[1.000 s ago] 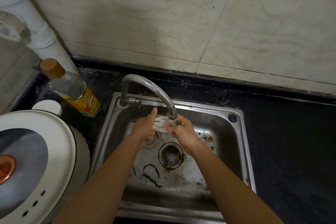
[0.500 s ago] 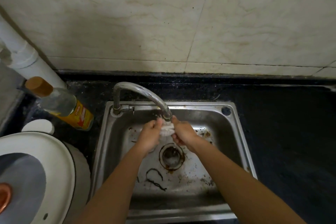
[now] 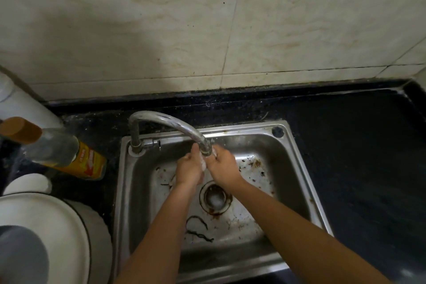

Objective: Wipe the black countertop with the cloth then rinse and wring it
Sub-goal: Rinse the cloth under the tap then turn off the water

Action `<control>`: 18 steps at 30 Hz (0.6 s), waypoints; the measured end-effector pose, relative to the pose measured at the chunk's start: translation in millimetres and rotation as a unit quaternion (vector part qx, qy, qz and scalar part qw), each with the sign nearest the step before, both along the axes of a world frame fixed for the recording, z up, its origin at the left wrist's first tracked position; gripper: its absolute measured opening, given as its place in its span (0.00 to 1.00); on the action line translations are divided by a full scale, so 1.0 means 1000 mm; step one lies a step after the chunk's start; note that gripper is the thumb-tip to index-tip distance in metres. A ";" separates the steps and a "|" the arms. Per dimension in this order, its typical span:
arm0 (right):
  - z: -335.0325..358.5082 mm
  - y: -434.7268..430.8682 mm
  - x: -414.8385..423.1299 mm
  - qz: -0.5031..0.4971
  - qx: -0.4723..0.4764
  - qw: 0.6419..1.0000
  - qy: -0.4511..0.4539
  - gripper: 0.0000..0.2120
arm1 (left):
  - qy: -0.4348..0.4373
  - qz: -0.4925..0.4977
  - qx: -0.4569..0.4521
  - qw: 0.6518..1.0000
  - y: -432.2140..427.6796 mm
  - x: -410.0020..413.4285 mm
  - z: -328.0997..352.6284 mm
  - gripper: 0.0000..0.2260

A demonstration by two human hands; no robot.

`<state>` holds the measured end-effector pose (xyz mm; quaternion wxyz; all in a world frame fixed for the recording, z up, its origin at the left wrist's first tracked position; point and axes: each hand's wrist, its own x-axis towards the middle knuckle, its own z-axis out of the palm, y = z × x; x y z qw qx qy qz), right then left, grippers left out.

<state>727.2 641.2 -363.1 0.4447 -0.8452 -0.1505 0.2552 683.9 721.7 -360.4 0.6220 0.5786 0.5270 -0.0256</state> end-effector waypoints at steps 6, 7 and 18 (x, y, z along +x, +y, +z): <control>0.002 0.014 0.013 -0.145 -0.111 0.962 0.205 0.22 | -0.104 -0.077 -0.085 0.988 -0.004 -0.015 0.002 0.12; 0.002 0.015 0.015 -0.133 -0.129 0.959 0.214 0.23 | -0.098 -0.088 -0.084 0.988 -0.004 -0.017 0.000 0.13; 0.026 0.001 -0.006 0.107 0.069 0.971 0.204 0.09 | -0.018 0.018 -0.007 1.000 0.019 -0.011 0.002 0.22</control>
